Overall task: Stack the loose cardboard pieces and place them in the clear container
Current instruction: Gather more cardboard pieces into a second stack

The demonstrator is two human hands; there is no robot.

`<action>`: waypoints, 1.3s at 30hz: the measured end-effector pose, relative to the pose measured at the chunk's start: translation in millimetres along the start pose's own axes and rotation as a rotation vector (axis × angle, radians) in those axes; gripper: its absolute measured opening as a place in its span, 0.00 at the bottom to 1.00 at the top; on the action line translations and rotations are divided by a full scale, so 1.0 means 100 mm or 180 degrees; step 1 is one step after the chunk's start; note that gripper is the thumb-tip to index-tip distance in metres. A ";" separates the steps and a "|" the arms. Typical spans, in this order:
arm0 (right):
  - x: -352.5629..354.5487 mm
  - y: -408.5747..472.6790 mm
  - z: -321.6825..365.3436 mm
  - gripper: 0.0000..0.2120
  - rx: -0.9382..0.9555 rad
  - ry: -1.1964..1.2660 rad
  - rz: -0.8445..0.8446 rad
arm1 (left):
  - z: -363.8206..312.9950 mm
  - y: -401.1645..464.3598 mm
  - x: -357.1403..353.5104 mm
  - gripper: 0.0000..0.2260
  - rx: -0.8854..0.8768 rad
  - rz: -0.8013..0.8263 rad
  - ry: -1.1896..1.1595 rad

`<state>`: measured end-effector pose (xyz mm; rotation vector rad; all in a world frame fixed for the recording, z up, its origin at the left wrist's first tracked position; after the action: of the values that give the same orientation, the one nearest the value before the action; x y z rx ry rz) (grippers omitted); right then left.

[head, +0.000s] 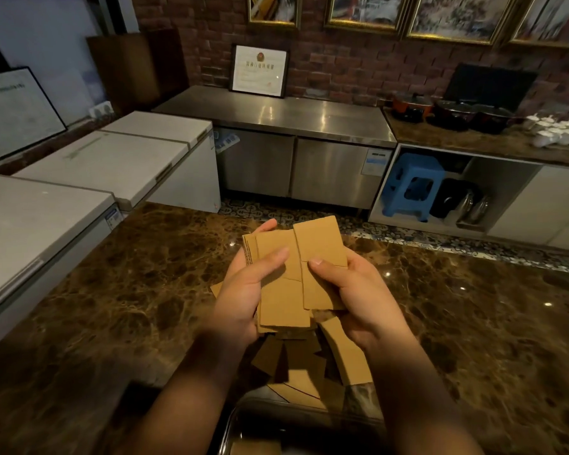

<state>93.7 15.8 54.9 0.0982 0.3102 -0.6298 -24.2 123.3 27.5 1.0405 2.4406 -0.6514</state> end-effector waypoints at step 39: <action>0.51 0.16 -1.01 0.68 -0.1943 -0.5209 0.0857 | 0.27 0.08 0.52 0.14 0.0500 -0.0341 -0.1162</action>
<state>116.1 18.2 -57.4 -0.9230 -1.0879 -0.1725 -46.7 142.5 -24.2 0.7690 2.1622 -0.9877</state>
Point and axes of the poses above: each hand's wrist, its own y-axis towards the middle knuckle, its own x-axis out of the back of the hand, z = x × y, the point moved 1 cm from there along y, towards the middle knuckle, and after that the axes turned 13 degrees about x, right-handed, at the moved point
